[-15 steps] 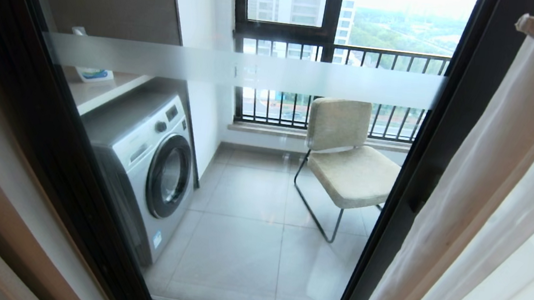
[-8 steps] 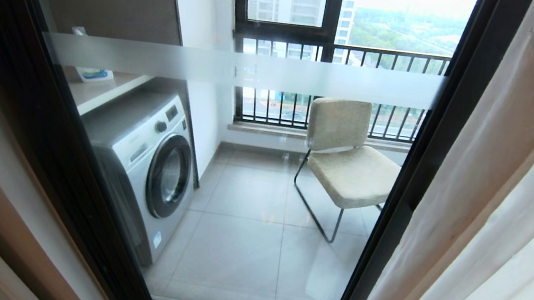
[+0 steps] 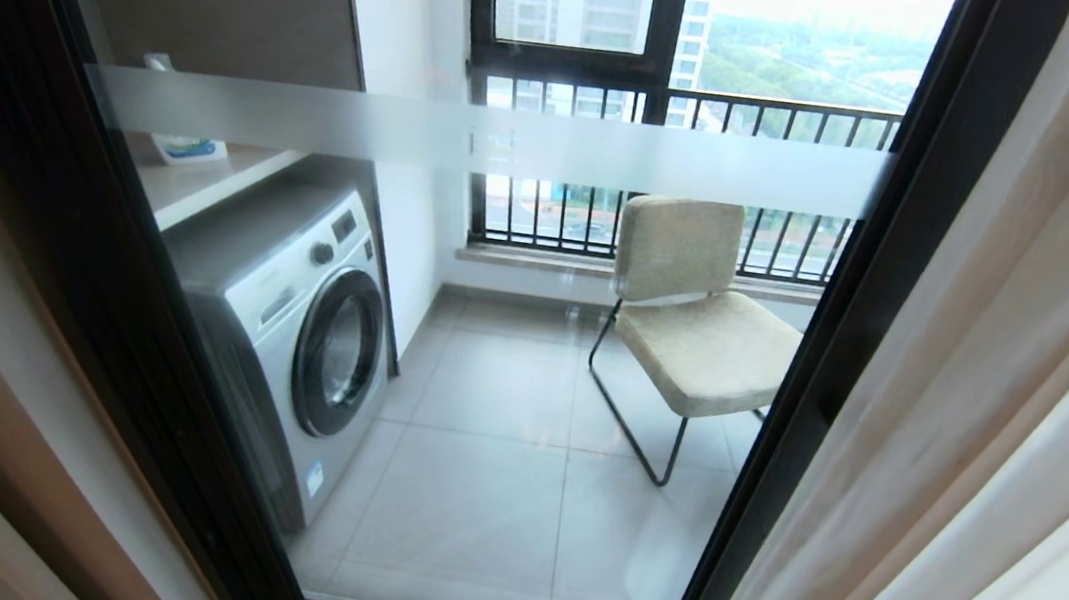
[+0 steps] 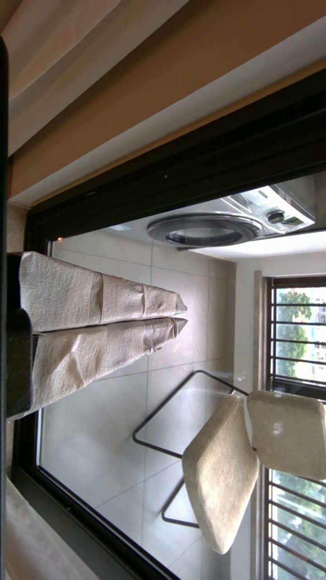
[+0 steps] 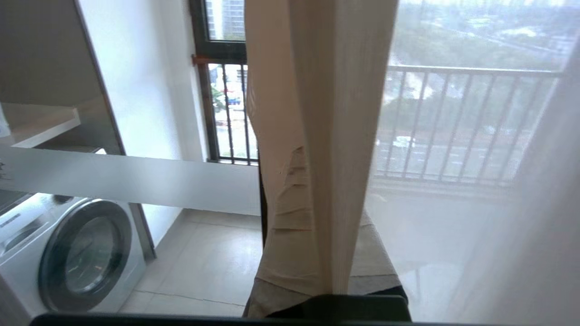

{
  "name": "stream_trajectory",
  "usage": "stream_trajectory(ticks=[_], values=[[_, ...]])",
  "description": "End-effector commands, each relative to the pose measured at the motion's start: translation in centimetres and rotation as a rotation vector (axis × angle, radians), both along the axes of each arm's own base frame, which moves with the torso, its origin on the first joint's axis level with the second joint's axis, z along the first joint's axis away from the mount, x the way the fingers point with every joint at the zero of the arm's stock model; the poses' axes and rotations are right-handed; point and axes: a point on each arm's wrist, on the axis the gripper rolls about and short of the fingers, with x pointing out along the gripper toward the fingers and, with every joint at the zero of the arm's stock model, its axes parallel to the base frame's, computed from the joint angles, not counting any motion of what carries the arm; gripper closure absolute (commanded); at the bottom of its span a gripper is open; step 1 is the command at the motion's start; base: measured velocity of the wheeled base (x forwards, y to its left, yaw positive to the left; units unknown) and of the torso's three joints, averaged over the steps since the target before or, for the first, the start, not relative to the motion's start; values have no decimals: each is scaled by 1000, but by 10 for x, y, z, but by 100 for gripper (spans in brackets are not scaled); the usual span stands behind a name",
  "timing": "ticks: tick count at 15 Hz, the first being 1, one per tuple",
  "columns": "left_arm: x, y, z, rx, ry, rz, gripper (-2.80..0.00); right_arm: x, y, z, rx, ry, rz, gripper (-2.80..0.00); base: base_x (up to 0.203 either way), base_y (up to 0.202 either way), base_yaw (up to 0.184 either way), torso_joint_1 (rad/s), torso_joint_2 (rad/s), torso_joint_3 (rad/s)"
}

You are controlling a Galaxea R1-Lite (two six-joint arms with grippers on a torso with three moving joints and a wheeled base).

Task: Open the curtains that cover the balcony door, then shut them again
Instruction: Pull the inner curtains open on both sides

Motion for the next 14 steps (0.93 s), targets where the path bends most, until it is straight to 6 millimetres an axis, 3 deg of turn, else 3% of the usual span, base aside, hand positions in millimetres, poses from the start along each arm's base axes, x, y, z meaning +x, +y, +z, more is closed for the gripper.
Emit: stream_trajectory(ticks=[1,14], values=[[0,0,0,0,0,1,0,-8,-2,0,16,-2,-64,0,0,0,0,0,0,0],[0,0,0,0,0,1,0,-26,-10,-3,21,18,-150,0,0,0,0,0,0,0]])
